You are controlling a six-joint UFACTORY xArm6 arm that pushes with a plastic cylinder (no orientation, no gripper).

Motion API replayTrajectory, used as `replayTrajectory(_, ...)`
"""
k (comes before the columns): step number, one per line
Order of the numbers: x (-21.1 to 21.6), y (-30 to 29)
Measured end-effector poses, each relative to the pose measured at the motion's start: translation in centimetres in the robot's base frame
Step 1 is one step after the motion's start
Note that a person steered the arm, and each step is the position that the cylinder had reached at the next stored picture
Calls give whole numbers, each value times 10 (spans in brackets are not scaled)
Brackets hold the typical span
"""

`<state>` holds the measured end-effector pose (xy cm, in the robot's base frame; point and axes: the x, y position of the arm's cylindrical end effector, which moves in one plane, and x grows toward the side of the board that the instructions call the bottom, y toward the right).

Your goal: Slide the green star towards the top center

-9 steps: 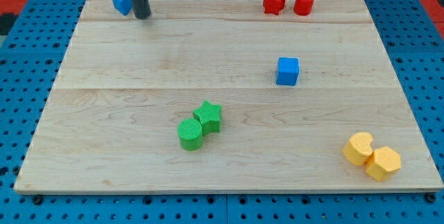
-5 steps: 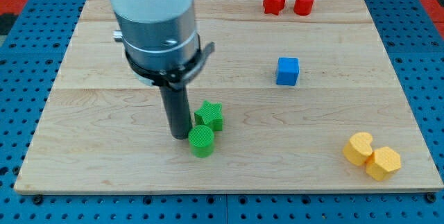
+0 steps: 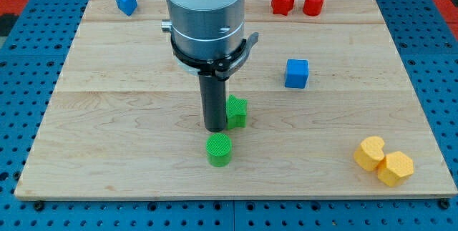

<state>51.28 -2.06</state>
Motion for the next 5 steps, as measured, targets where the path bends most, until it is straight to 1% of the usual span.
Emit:
replayTrajectory(1,-3,20)
replayTrajectory(2,-19,30)
replayTrajectory(3,-26,59)
replayTrajectory(4,-23,93)
replayTrajectory(5,-25,110)
